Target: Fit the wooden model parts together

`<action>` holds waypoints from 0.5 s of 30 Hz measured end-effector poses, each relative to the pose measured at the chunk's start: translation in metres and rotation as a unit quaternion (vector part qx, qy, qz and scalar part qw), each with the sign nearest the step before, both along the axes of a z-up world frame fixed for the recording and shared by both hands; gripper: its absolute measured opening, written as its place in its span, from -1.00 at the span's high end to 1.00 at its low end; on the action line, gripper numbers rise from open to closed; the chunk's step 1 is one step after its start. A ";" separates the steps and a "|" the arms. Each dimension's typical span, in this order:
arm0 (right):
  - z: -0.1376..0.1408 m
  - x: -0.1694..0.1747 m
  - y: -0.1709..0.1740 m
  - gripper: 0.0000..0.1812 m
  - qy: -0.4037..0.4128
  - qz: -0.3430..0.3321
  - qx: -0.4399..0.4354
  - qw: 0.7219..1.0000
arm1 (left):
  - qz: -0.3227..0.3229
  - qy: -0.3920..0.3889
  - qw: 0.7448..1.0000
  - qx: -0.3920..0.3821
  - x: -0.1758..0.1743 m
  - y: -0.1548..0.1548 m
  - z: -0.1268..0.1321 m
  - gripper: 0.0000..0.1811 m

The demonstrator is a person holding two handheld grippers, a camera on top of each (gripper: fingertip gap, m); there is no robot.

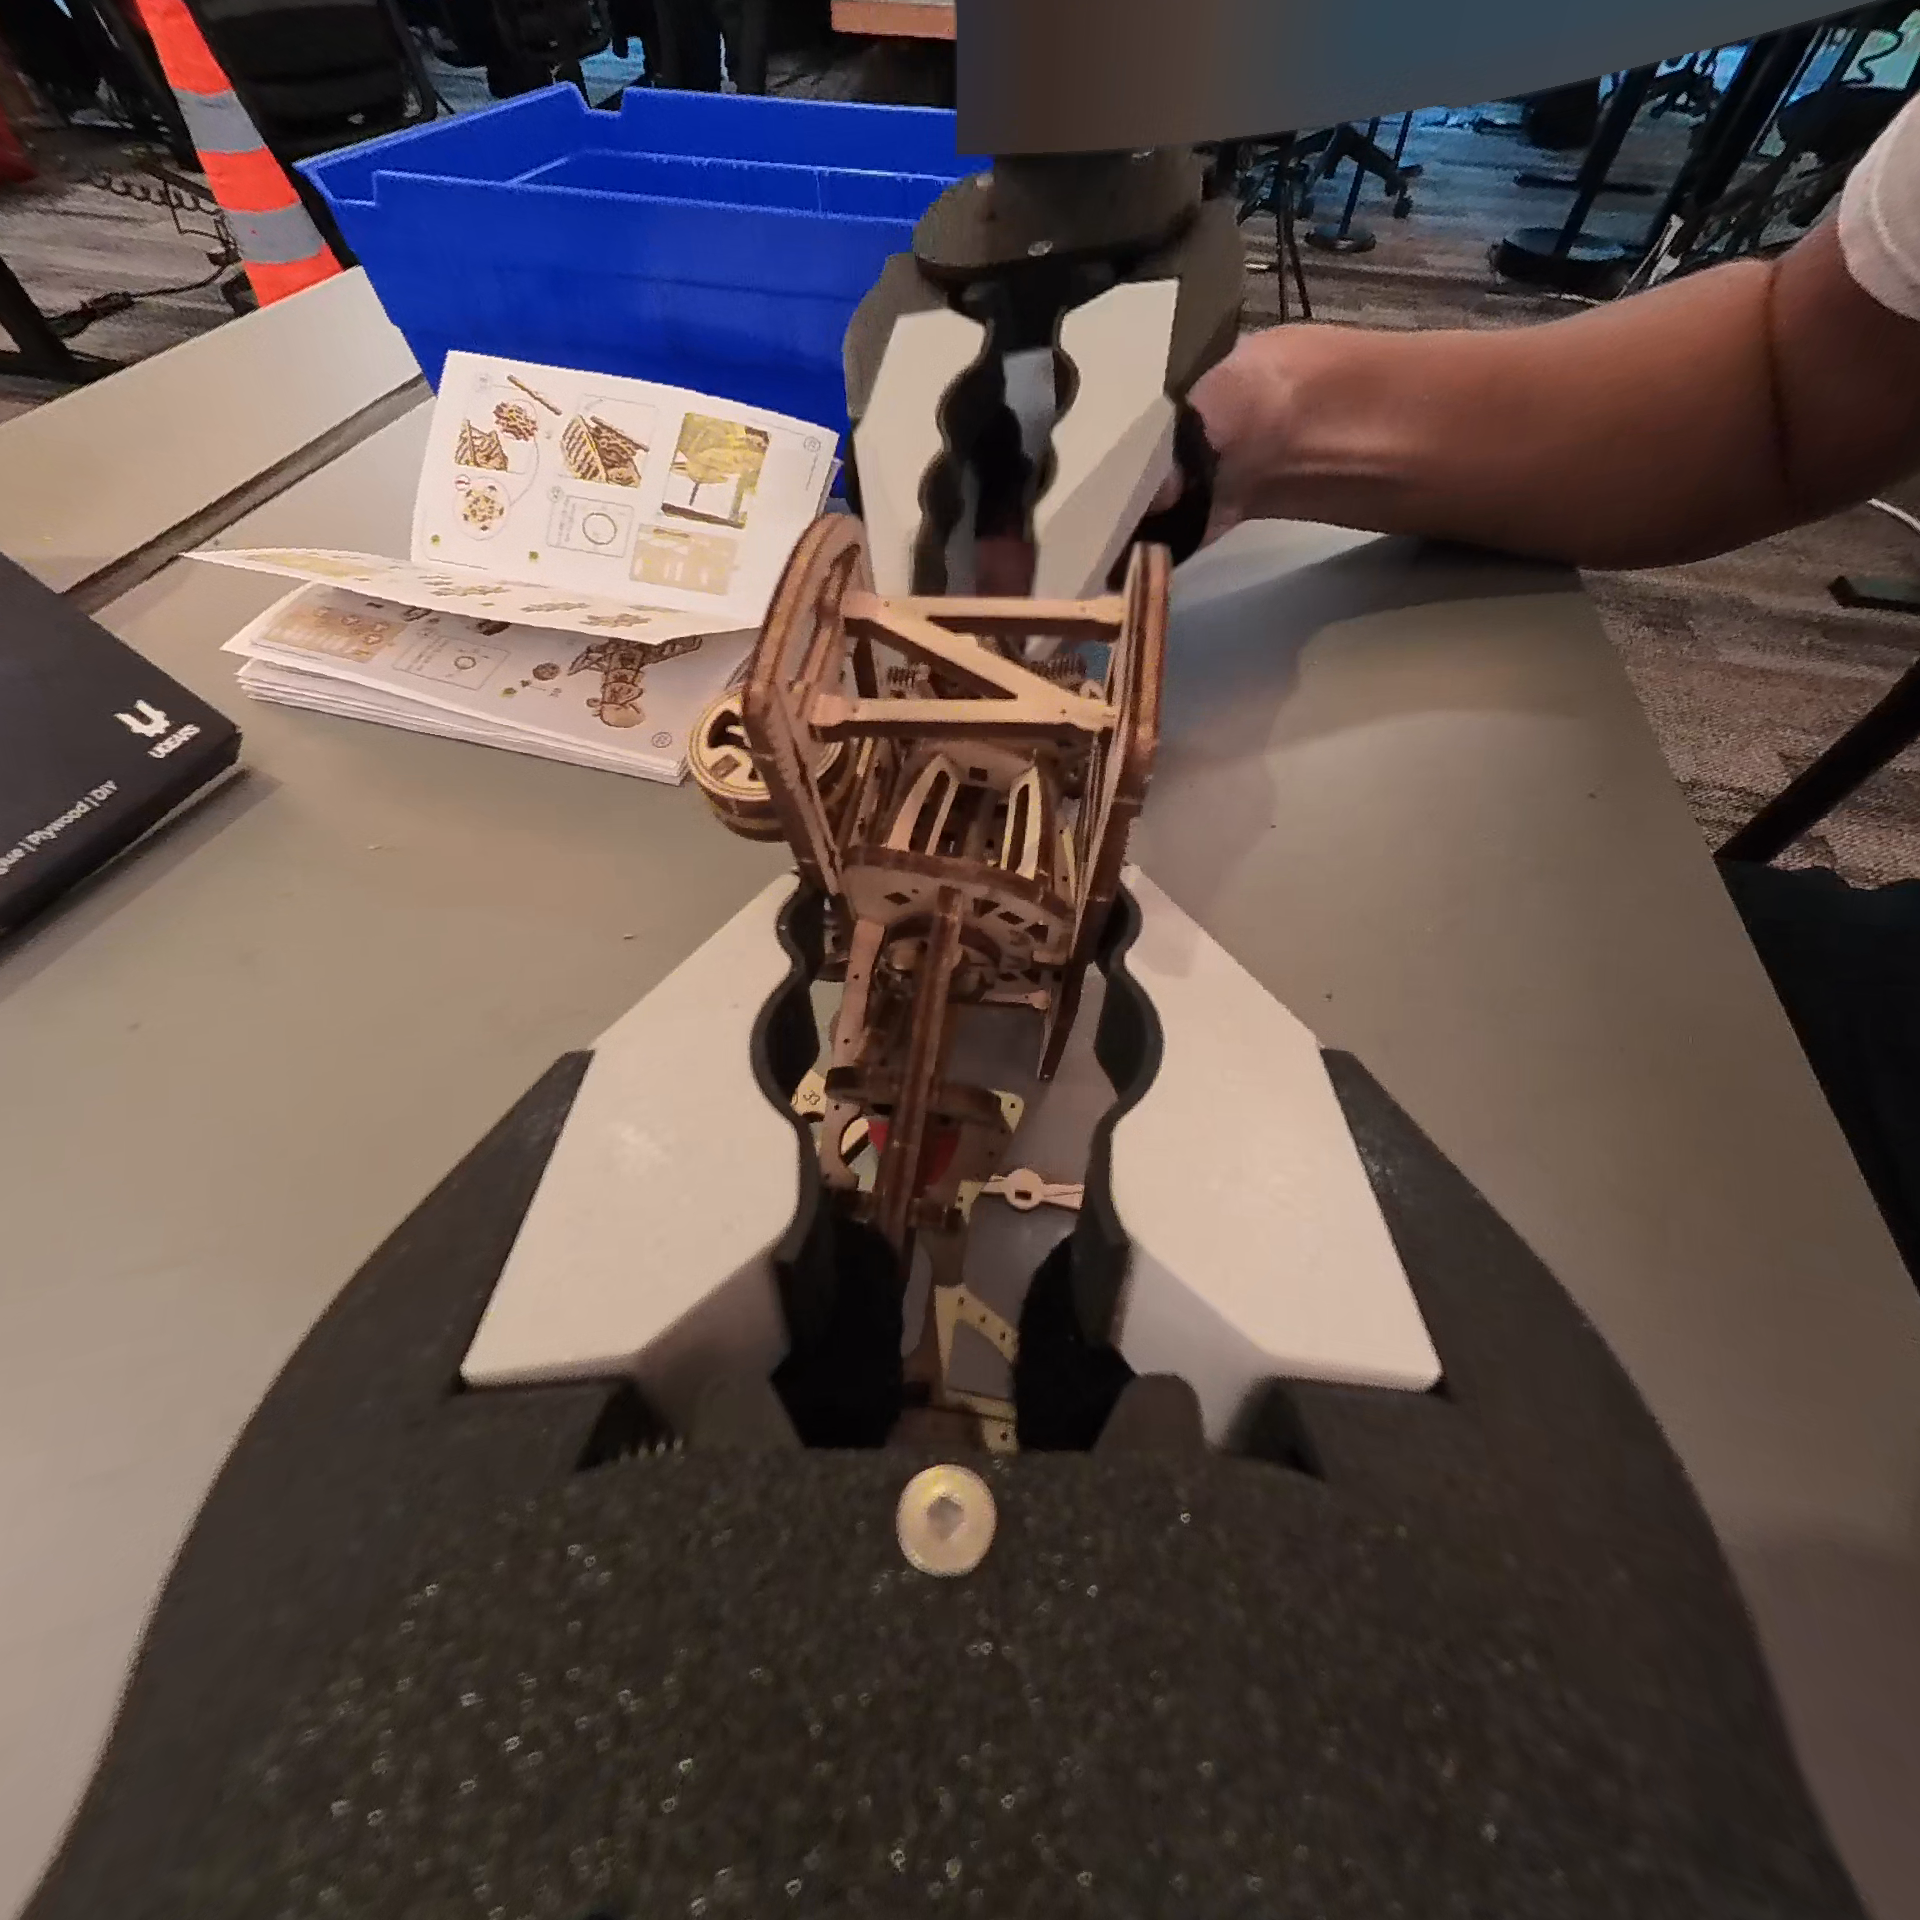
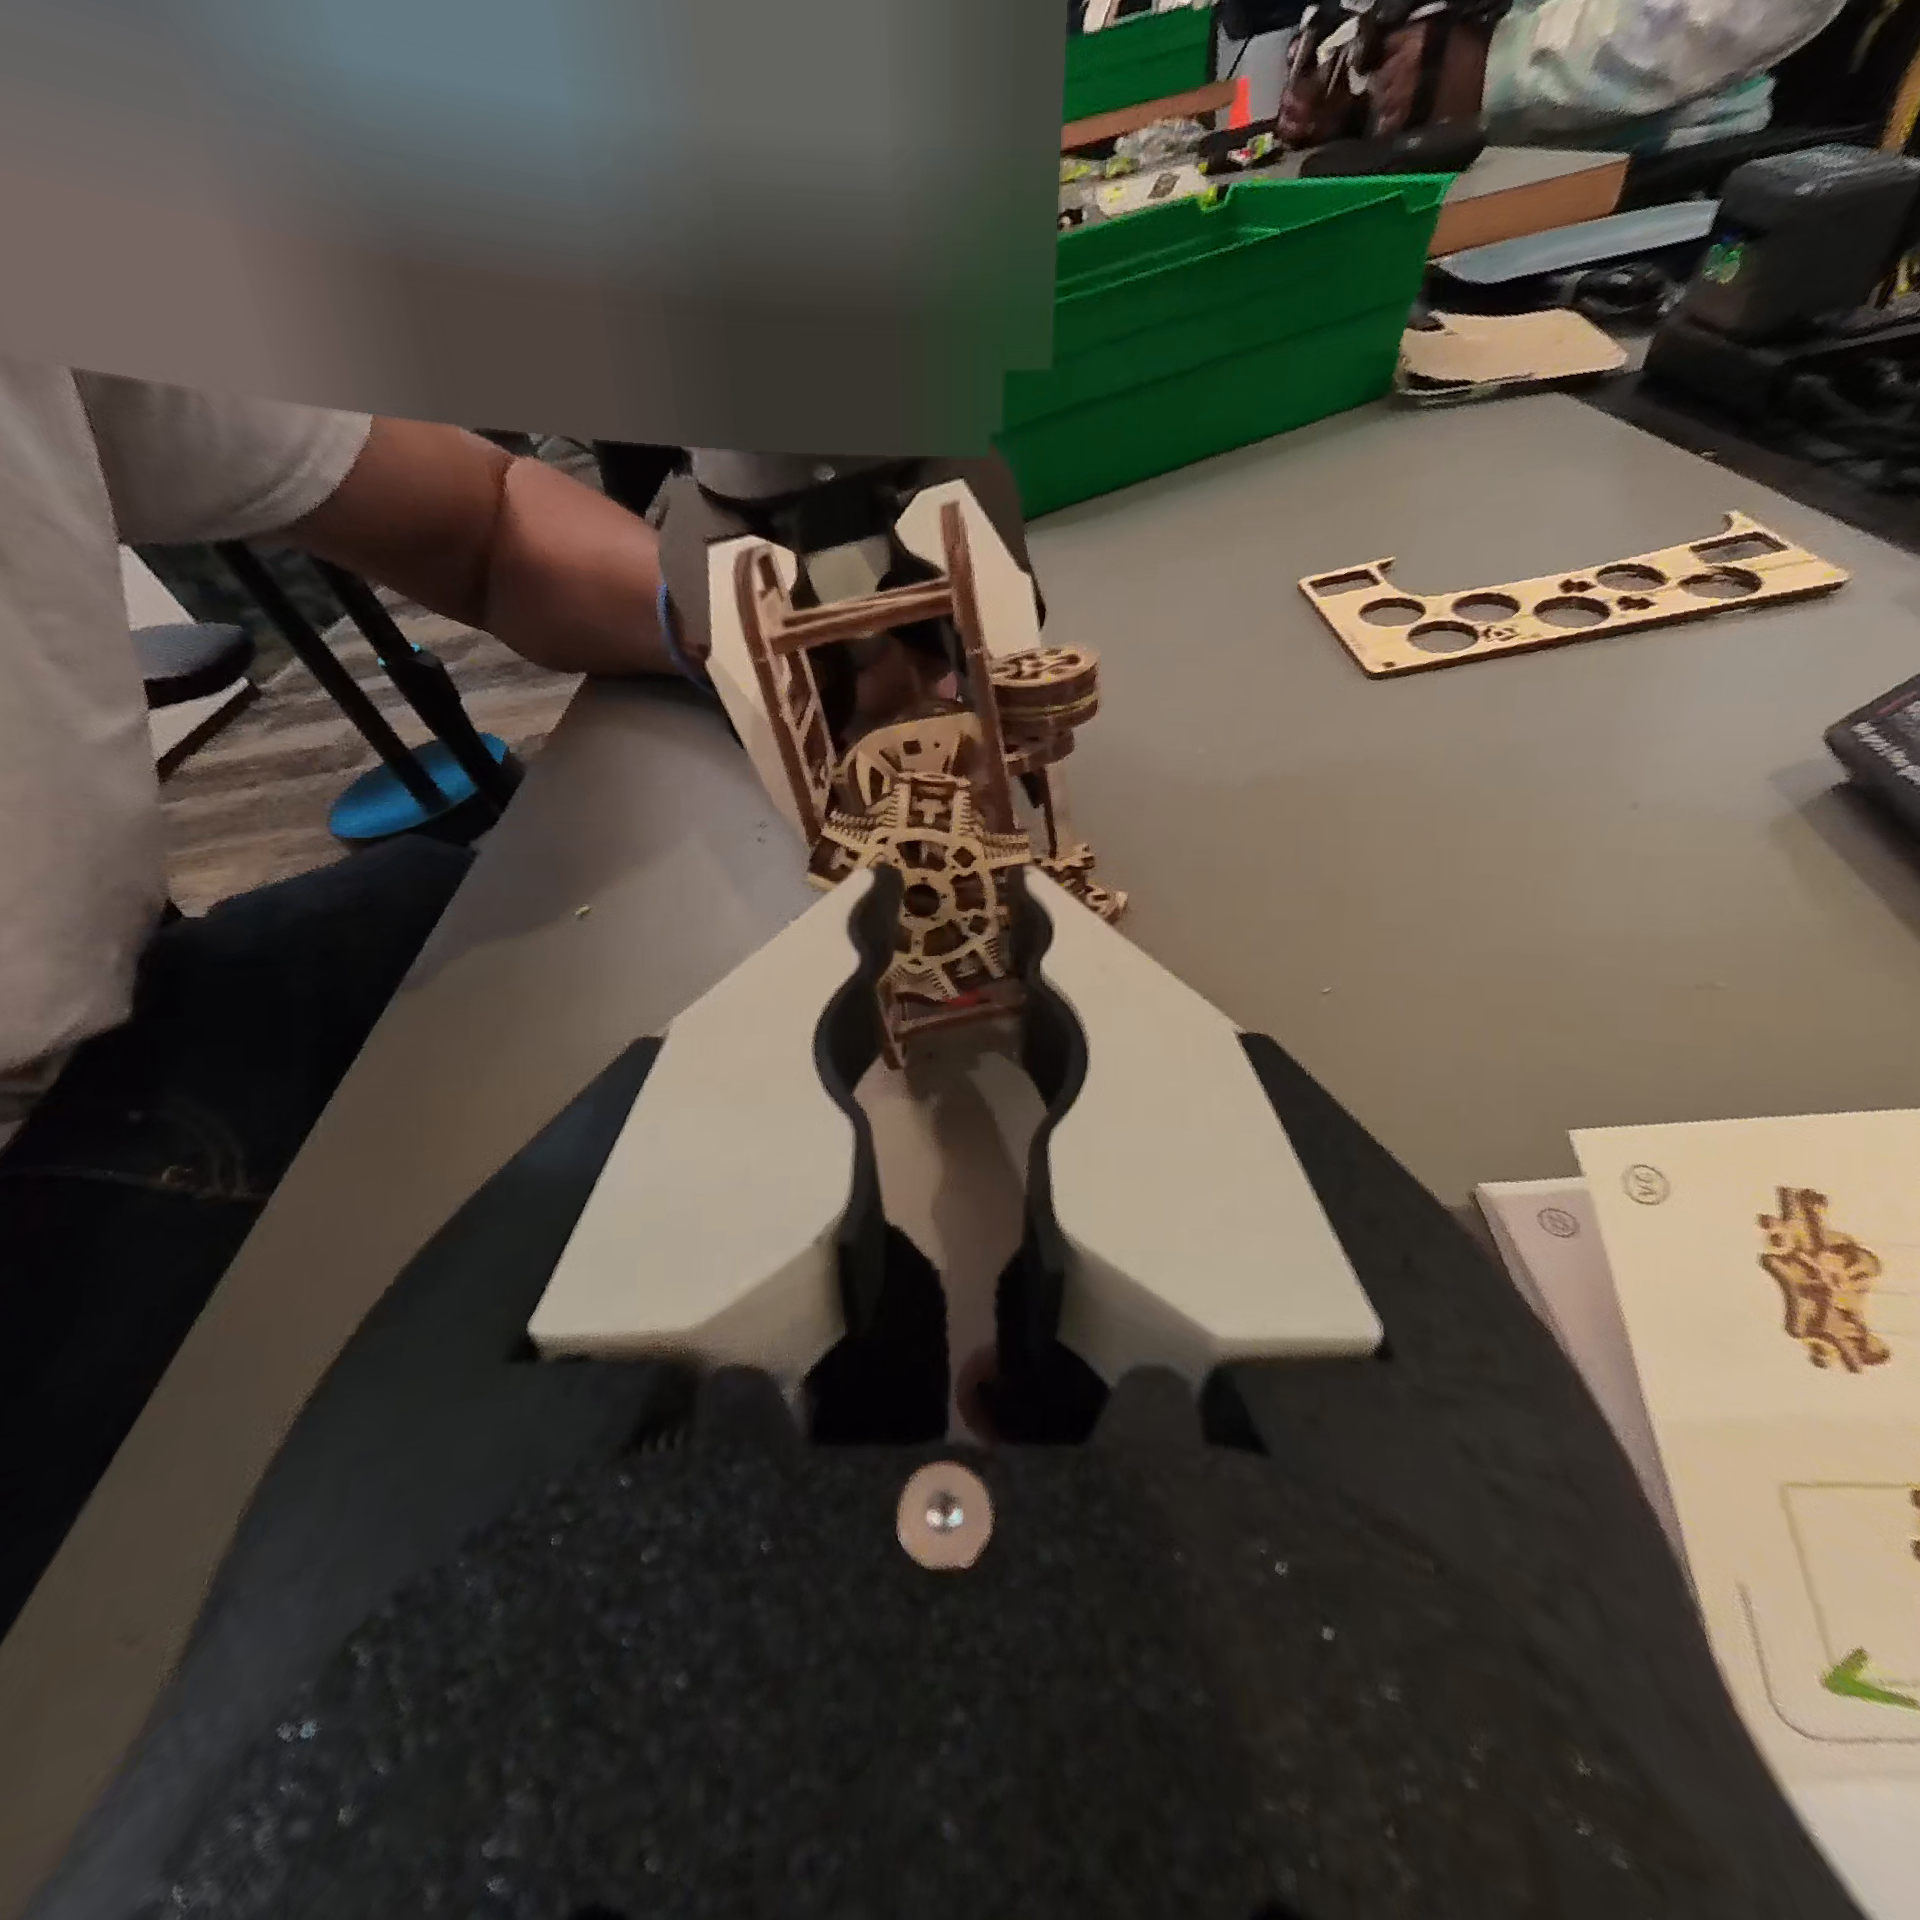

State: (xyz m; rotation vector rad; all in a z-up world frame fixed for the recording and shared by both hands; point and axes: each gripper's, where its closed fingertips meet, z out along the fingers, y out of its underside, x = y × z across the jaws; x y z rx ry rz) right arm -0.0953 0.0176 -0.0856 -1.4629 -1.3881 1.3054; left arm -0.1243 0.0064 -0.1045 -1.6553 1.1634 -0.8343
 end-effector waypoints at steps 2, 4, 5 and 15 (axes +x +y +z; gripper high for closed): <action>-0.003 -0.004 -0.004 0.77 -0.003 0.001 0.010 1.000 | 0.002 0.000 1.000 0.001 0.000 0.000 0.000 0.45; -0.003 -0.004 -0.006 0.76 -0.004 0.003 0.006 1.000 | 0.002 -0.001 1.000 0.000 0.000 0.000 0.000 0.45; -0.003 -0.004 -0.005 0.76 -0.002 0.002 0.002 1.000 | 0.005 -0.001 1.000 0.002 0.000 0.000 0.000 0.45; -0.005 -0.004 -0.006 0.79 0.001 0.006 -0.012 1.000 | 0.001 -0.003 1.000 0.003 0.002 -0.003 0.001 0.45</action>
